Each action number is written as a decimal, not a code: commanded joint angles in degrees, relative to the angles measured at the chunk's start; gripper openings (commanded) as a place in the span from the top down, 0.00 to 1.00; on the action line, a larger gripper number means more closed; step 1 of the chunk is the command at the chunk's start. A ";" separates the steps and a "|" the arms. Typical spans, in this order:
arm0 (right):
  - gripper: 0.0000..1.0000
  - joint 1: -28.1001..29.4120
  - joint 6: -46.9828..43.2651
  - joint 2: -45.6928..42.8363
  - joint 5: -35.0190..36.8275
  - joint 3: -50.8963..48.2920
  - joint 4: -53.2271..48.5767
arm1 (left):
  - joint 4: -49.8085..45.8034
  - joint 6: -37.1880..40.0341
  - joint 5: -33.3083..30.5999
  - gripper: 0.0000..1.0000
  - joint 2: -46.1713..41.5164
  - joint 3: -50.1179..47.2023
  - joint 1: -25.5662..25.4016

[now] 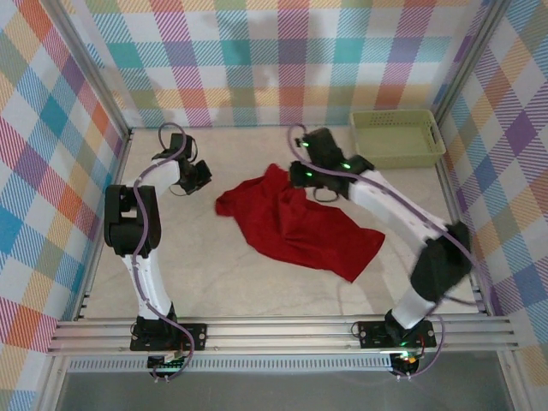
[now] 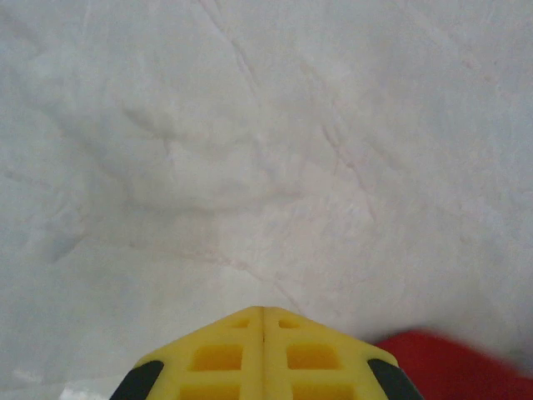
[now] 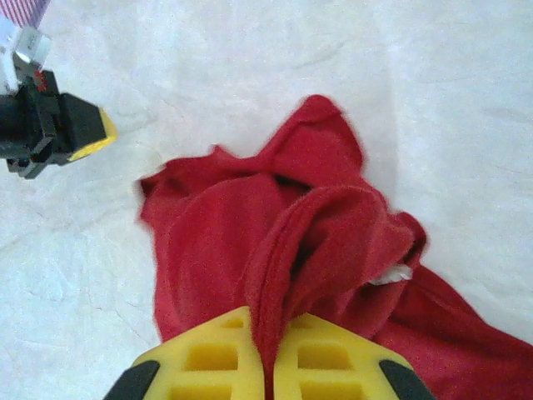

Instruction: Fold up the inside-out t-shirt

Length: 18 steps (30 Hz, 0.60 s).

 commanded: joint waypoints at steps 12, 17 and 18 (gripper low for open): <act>0.85 0.46 16.63 -24.00 -1.63 -43.79 6.63 | -5.26 7.54 -1.61 0.41 -0.26 11.17 -24.46; 0.79 0.48 19.26 -24.19 -0.98 -46.01 7.39 | -11.20 8.58 -1.71 0.25 11.77 26.50 -30.80; 0.78 0.48 19.81 -24.44 -0.83 -46.49 7.70 | -12.45 8.91 -1.78 0.24 14.02 28.86 -31.67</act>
